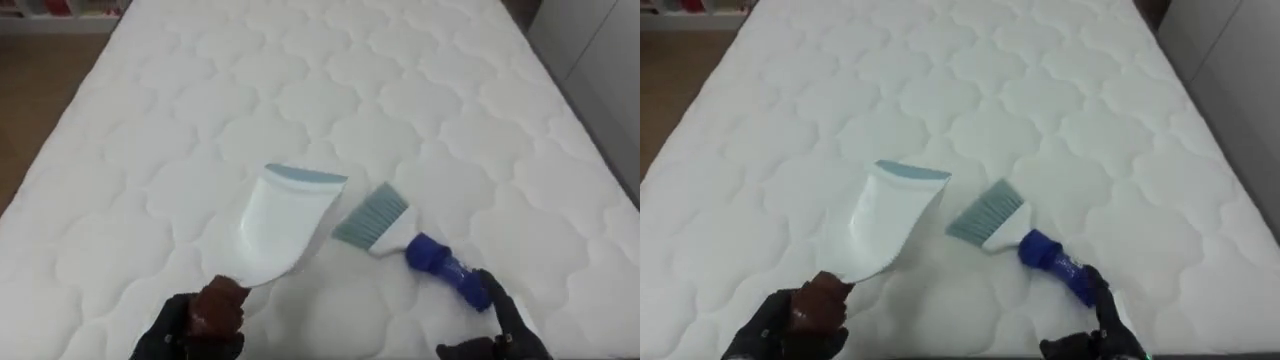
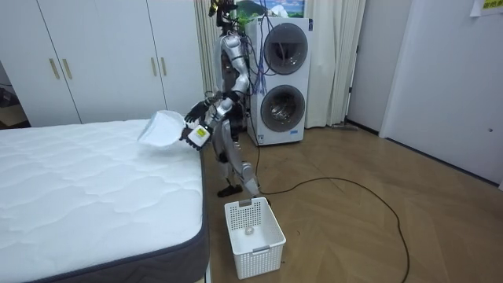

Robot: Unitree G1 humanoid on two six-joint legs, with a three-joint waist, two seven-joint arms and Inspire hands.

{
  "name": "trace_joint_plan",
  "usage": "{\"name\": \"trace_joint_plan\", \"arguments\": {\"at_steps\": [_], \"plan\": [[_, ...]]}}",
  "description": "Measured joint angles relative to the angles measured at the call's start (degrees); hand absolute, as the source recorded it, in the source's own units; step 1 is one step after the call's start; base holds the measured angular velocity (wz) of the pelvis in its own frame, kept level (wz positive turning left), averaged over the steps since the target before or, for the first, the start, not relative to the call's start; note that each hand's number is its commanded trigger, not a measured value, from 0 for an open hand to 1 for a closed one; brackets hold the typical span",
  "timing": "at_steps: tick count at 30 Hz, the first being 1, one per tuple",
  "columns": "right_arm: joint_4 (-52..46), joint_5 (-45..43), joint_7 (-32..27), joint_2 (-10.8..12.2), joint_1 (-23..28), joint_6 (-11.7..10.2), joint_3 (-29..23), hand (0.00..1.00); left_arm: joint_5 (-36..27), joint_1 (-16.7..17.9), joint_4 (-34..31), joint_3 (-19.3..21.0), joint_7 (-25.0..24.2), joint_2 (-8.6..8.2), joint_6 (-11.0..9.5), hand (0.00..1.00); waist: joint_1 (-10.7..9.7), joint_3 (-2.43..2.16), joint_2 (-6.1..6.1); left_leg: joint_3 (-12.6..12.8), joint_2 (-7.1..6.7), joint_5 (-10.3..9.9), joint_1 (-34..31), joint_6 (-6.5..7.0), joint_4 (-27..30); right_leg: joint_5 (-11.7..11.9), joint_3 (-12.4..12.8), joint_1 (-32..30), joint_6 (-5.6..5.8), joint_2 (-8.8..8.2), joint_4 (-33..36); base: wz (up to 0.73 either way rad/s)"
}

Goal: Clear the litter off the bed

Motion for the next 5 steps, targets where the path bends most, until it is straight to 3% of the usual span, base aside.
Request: {"name": "trace_joint_plan", "arguments": {"at_steps": [5], "plan": [[8.2, 0.3, 3.5, 1.5, -0.4, 3.5, -0.8, 0.0, -1.1, 0.3, 11.6, 1.5, 0.5, -1.0, 1.4, 0.0, 0.6, -0.04, -0.61, 0.8, 0.76, 0.0, 0.7, 0.0, -1.8, 1.4, -1.1, 1.0, 0.01, 0.47, -2.6, 0.03]]}}
